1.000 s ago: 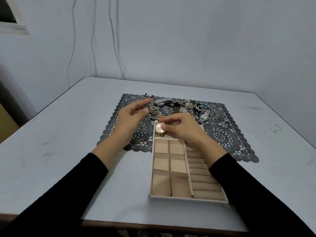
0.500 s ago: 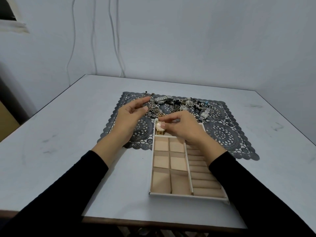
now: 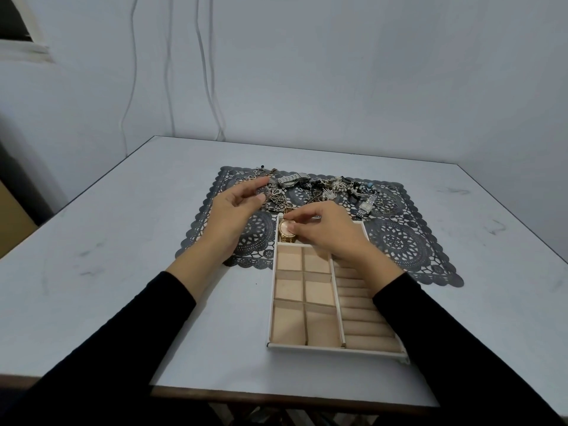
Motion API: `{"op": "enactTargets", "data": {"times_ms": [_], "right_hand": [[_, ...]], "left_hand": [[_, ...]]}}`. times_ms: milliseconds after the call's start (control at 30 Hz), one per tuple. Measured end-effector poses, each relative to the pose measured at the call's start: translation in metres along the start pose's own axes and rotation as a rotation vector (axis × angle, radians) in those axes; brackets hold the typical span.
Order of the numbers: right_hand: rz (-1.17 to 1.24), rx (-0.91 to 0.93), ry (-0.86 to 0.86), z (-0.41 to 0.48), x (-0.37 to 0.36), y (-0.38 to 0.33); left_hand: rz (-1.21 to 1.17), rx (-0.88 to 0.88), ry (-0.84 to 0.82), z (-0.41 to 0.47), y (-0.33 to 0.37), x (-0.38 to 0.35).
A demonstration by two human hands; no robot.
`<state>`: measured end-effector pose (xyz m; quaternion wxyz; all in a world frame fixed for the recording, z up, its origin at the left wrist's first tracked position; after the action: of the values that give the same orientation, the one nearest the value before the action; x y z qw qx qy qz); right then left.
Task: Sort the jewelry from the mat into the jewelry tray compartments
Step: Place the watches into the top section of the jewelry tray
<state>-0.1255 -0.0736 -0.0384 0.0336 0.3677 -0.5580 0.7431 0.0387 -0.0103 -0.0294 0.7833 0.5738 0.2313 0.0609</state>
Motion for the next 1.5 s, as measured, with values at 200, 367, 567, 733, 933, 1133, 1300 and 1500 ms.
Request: {"op": "enactTargets", "data": {"times_ms": [200,367,567,733,933,1133,1300,1500], "right_hand": [[0.059,-0.011,-0.044,-0.003,0.0,0.001],[-0.133,0.047,0.052,-0.012,0.025,-0.01],[-0.257,0.123,0.239,-0.024,0.059,-0.004],[-0.413,0.124,0.375,-0.045,0.089,0.017],[-0.611,0.044,0.366,-0.06,0.104,0.049],[-0.707,-0.009,0.237,-0.066,0.099,0.069],[-0.729,-0.044,0.145,-0.064,0.091,0.078],[-0.733,-0.056,0.141,-0.065,0.091,0.079]], "left_hand": [[0.006,-0.002,0.001,-0.002,0.002,0.0],[0.021,0.004,-0.009,-0.003,0.003,-0.003],[0.013,-0.004,-0.016,-0.007,0.007,-0.008],[0.017,0.001,-0.047,-0.014,0.01,-0.02],[-0.038,0.022,-0.149,-0.026,0.009,-0.046],[0.0,0.073,-0.206,-0.029,-0.001,-0.054],[-0.054,0.12,-0.221,-0.035,-0.003,-0.062],[-0.292,0.232,-0.206,-0.039,-0.003,-0.072]]}}
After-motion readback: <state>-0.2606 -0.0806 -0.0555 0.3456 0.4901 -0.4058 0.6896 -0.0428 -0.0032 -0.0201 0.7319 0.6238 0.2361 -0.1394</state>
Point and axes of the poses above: each hand's wrist, its own z-axis towards the middle knuckle, its own x-axis out of the back of the hand, y = z × x, the point moved 6 cm from there along z, towards the middle knuckle, and after that the axes turned 11 degrees about -z, right-handed, at the moved point
